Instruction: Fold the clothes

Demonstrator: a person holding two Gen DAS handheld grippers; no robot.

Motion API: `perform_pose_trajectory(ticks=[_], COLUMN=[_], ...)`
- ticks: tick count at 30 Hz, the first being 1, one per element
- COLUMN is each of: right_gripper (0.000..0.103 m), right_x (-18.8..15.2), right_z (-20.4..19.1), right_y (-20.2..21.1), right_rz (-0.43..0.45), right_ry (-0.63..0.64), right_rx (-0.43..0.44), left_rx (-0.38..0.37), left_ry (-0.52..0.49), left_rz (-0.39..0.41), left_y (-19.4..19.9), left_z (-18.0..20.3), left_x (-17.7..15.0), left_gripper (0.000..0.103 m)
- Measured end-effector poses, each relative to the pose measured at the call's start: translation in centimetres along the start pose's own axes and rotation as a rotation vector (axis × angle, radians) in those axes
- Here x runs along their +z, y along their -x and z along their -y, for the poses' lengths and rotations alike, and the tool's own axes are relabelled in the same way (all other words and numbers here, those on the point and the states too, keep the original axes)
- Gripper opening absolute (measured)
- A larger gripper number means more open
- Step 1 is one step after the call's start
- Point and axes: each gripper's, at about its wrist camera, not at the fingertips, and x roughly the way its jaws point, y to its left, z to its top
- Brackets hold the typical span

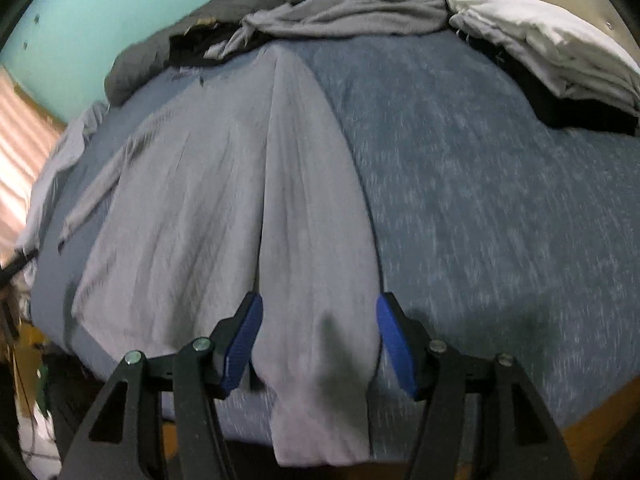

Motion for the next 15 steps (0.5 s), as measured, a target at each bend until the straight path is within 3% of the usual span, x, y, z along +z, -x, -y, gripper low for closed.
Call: perform_pose_trajectory(ticks=[5, 15], right_gripper=[0.060, 0.055], right_x=[-0.8, -1.7], right_z=[-1.9, -4.5], right_y=[-1.0, -5.2], right_rz=[-0.002, -0.101], right_ry=[0.047, 0.203], right_rx=[0.032, -0.106], left_rx=[-0.023, -0.032], left_ry=[-0.036, -0.036], left_rz=[-0.009, -0.013], left_y=[0.2, 1.1], left_z=[2.6, 3.1], left_x=[-0.3, -1.5], left_gripper=[0.053, 0.054])
